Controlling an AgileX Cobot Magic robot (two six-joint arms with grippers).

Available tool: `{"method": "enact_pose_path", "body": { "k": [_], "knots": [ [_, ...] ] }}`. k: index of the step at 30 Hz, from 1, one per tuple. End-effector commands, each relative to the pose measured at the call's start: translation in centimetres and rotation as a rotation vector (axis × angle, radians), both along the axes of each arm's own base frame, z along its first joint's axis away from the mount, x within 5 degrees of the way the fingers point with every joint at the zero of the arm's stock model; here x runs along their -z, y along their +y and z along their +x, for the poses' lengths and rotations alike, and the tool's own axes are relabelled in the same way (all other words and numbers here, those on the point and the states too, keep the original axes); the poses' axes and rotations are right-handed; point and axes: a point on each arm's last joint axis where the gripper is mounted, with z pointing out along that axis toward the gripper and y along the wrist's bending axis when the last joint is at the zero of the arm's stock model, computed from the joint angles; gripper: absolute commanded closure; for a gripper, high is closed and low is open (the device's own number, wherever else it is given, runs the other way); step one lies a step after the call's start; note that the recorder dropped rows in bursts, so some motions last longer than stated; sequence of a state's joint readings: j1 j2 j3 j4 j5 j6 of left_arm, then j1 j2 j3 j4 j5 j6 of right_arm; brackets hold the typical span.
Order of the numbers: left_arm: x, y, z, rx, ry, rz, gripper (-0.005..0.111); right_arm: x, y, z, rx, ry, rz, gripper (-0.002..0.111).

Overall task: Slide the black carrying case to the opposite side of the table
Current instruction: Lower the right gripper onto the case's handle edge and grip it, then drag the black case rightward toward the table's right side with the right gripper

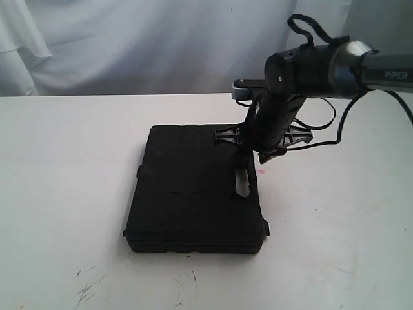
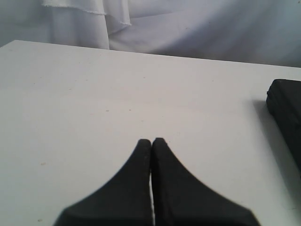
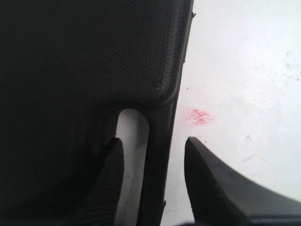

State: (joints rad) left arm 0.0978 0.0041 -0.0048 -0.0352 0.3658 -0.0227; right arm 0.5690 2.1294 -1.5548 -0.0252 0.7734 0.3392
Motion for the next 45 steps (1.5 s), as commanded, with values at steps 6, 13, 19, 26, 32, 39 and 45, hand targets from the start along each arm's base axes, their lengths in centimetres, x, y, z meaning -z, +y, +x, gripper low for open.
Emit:
{"method": "enact_pose_path", "body": {
  "k": [6,13,19,26,32,39,45],
  "knots": [
    [0.1,0.0,0.0,-0.003,-0.009,0.003,0.107,2.2,0.1,0.3,0.002,0.036,-0.033,0.077],
    [0.1,0.0,0.0,-0.003,-0.009,0.003,0.107,2.7,-0.2,-0.1,0.004,0.089,-0.069,0.107],
    [0.1,0.0,0.0,-0.003,-0.009,0.003,0.107,2.6,-1.5,0.0,-0.002,0.115,-0.142,0.108],
    [0.1,0.0,0.0,-0.003,-0.009,0.003,0.107,2.6,-5.2,1.3,0.017,0.148,-0.222,0.108],
    [0.1,0.0,0.0,-0.003,-0.009,0.003,0.107,2.2,-8.4,2.5,0.069,0.151,-0.266,0.108],
    [0.1,0.0,0.0,-0.003,-0.009,0.003,0.107,1.6,-11.1,3.3,0.077,0.146,-0.301,0.108],
    [0.1,0.0,0.0,-0.003,-0.009,0.003,0.107,1.6,-12.9,3.7,0.102,0.161,-0.332,0.108]
  ]
}}
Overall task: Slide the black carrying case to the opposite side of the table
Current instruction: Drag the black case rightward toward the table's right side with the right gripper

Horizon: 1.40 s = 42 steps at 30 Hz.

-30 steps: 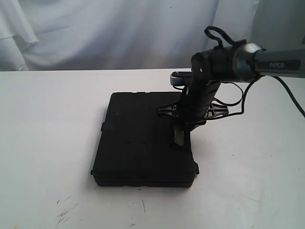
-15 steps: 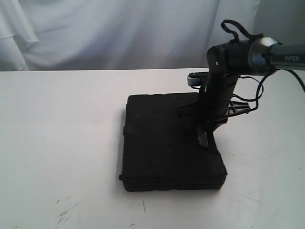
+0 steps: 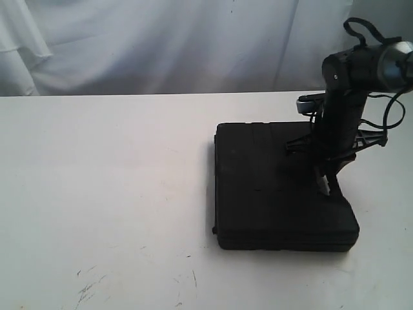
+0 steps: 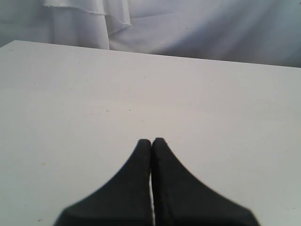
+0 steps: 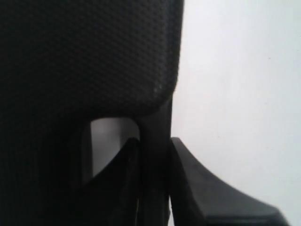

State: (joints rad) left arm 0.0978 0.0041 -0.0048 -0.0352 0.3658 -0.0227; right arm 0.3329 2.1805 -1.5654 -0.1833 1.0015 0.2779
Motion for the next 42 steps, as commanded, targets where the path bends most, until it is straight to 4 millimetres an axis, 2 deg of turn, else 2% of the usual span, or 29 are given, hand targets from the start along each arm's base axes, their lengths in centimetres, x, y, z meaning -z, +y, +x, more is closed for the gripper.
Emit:
{"method": "enact_pose_path", "body": {
  "k": [1,15,33,39,42],
  "knots": [
    [0.1,0.0,0.0,-0.003,-0.009,0.003,0.107,-0.7,-2.1,0.4,-0.025,-0.007,-0.07,0.108],
    [0.1,0.0,0.0,-0.003,-0.009,0.003,0.107,-0.7,-5.0,0.9,0.024,0.007,-0.075,0.108],
    [0.1,0.0,0.0,-0.003,-0.009,0.003,0.107,-0.7,-6.1,1.1,0.048,0.005,-0.085,0.108],
    [0.1,0.0,0.0,-0.003,-0.009,0.003,0.107,-0.7,-5.8,1.1,0.066,0.003,-0.051,0.108],
    [0.1,0.0,0.0,-0.003,-0.009,0.003,0.107,-1.1,-5.9,1.1,0.071,-0.005,-0.044,0.1]
  ]
}}
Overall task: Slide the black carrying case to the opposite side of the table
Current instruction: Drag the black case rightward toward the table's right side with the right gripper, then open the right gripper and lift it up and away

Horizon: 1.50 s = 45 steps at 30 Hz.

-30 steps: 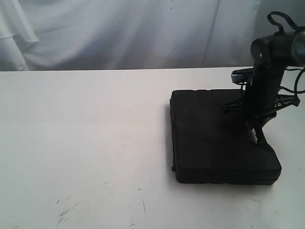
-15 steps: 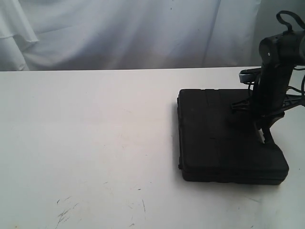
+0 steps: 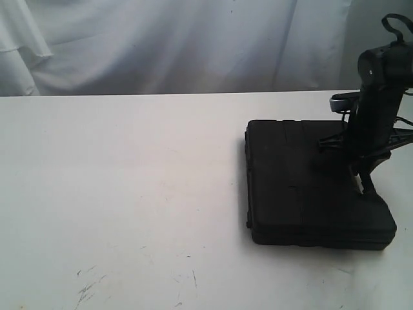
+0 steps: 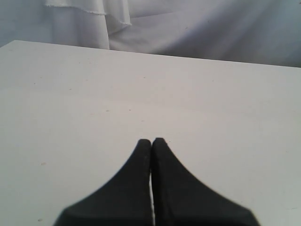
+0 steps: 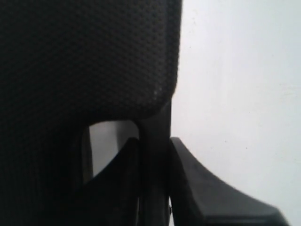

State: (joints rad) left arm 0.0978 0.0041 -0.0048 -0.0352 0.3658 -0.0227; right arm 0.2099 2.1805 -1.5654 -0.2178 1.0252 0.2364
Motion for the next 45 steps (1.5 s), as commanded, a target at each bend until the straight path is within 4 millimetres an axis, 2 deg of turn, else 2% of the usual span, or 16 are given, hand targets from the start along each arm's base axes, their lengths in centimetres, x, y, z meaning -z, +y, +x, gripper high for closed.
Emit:
{"method": "enact_pose_path", "body": {
  "k": [1,7,10,15,17,19,21,22,26,28,29,32,33,36,42,45],
  "knots": [
    [0.1,0.0,0.0,-0.003,-0.009,0.003,0.107,-1.2,-0.5,0.0,0.004,-0.028,0.005,0.095],
    [0.1,0.0,0.0,-0.003,-0.009,0.003,0.107,-3.1,-1.3,0.0,0.038,-0.071,0.06,0.066],
    [0.1,0.0,0.0,-0.003,-0.009,0.003,0.107,-4.7,-1.4,-0.3,0.056,-0.101,0.085,0.062],
    [0.1,0.0,0.0,-0.003,-0.009,0.003,0.107,-8.8,-1.1,-1.3,0.081,-0.174,0.16,0.063],
    [0.1,0.0,0.0,-0.003,-0.009,0.003,0.107,-10.9,-1.0,-2.0,0.091,-0.206,0.191,0.066],
    [0.1,0.0,0.0,-0.003,-0.009,0.003,0.107,-12.8,-1.0,-2.8,0.096,-0.239,0.217,0.075],
    [0.1,0.0,0.0,-0.003,-0.009,0.003,0.107,-14.8,-0.6,-3.8,0.083,-0.275,0.255,0.091],
    [0.1,0.0,0.0,-0.003,-0.009,0.003,0.107,-16.7,0.0,-5.3,0.051,-0.332,0.299,0.107],
    [0.1,0.0,0.0,-0.003,-0.009,0.003,0.107,-19.4,1.0,-9.1,0.014,-0.452,0.387,0.108],
    [0.1,0.0,0.0,-0.003,-0.009,0.003,0.107,-21.3,1.5,-13.8,-0.05,-0.609,0.446,0.108],
    [0.1,0.0,0.0,-0.003,-0.009,0.003,0.107,-21.6,1.5,-14.7,-0.061,-0.642,0.457,0.108],
    [0.1,0.0,0.0,-0.003,-0.009,0.003,0.107,-23.5,0.7,-20.4,-0.111,-0.812,0.52,0.108],
    [0.1,0.0,0.0,-0.003,-0.009,0.003,0.107,-23.9,0.4,-21.1,-0.113,-0.833,0.526,0.108],
    [0.1,0.0,0.0,-0.003,-0.009,0.003,0.107,-26.1,-0.9,-25.1,-0.13,-0.958,0.563,0.108],
    [0.1,0.0,0.0,-0.003,-0.009,0.003,0.107,-28.8,-2.6,-29.8,-0.151,-1.131,0.612,0.108],
    [0.1,0.0,0.0,-0.003,-0.009,0.003,0.107,-29.5,-3.1,-31.5,-0.159,-1.187,0.628,0.108]
  ]
}}
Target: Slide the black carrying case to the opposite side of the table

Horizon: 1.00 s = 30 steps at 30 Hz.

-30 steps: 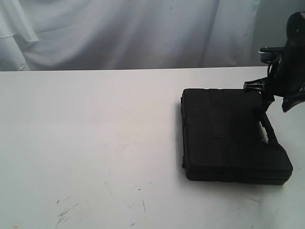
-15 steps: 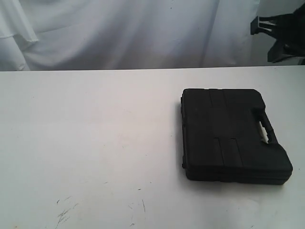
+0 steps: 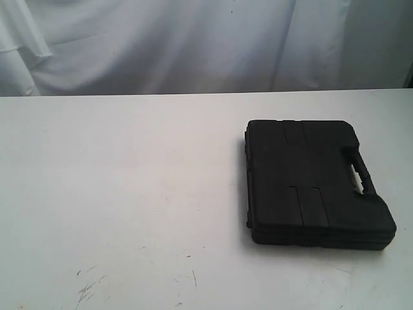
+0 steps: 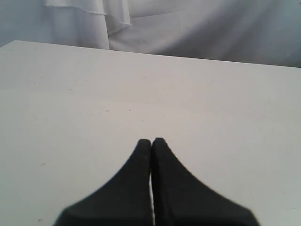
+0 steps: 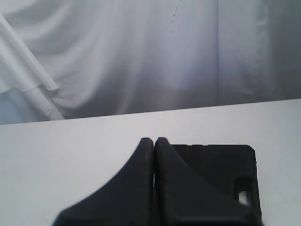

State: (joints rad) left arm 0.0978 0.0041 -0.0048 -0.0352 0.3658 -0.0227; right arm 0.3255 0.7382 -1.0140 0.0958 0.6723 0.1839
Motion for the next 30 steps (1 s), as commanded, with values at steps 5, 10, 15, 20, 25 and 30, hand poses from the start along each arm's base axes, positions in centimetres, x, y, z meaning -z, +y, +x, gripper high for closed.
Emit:
{"method": "enact_pose_path", "body": {
  "k": [5,10,15,20,25,30],
  "knots": [
    [0.1,0.0,0.0,-0.003,-0.009,0.003,0.107,-1.5,-1.6,-4.3,0.007,-0.156,0.027,0.108],
    [0.1,0.0,0.0,-0.003,-0.009,0.003,0.107,-1.6,-2.5,-5.0,0.089,-0.185,0.03,0.108],
    [0.1,0.0,0.0,-0.003,-0.009,0.003,0.107,1.1,-3.1,-4.9,0.179,-0.238,0.04,0.108],
    [0.1,0.0,0.0,-0.003,-0.009,0.003,0.107,5.7,-3.6,-4.9,0.242,-0.352,0.065,0.108],
    [0.1,0.0,0.0,-0.003,-0.009,0.003,0.107,12.1,-4.1,-5.1,0.306,-0.399,0.067,0.108],
    [0.1,0.0,0.0,-0.003,-0.009,0.003,0.107,16.5,-4.3,-5.7,0.319,-0.385,0.03,0.108]
  ]
}}
